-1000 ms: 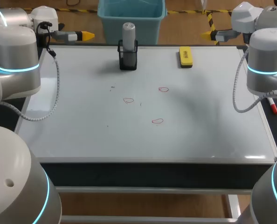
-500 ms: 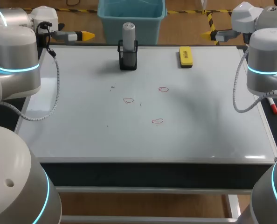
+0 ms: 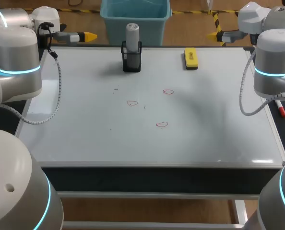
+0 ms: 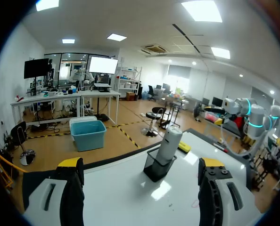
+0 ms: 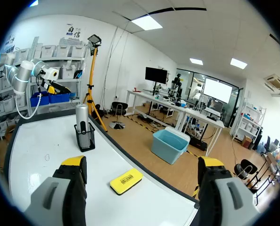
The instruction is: Pick up the inspection probe, press it on each red-marked spot on the whiteboard one by one, put down the probe, pick up the eraser, and wipe off all the red marks.
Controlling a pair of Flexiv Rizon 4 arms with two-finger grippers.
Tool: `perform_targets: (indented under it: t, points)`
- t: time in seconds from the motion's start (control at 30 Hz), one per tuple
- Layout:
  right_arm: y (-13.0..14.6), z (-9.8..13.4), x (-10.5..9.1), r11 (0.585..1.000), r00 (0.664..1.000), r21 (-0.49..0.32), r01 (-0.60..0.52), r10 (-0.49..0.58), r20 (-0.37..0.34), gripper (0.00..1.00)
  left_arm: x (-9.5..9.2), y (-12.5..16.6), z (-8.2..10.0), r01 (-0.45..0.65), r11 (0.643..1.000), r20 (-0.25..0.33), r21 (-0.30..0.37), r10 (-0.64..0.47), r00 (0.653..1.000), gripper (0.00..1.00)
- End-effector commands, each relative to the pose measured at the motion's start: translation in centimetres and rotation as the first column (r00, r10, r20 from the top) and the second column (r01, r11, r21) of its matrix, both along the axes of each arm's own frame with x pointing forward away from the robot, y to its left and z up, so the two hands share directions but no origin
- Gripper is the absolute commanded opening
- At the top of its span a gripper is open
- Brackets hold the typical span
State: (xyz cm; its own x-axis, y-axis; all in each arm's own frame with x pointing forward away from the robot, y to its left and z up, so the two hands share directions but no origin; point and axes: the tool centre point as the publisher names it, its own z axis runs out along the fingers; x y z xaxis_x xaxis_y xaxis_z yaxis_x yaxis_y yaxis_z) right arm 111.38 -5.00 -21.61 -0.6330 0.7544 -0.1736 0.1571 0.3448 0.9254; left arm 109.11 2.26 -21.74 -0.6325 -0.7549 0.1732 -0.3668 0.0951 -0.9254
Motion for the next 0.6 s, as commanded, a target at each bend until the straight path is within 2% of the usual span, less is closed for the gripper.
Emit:
perform_targets:
  t: [0.03,0.6]
  points:
    - [0.00,0.00,0.00,1.000,1.000,0.000,0.000,0.000,0.000,1.00,0.00,0.00,0.00,0.000,1.000,0.000,0.000,0.000,1.000,1.00]
    - [0.00,0.00,0.00,1.000,1.000,0.000,0.000,0.000,0.000,1.00,0.13,-0.20,-0.03,0.016,1.000,0.006,-0.001,-0.016,1.000,1.00]
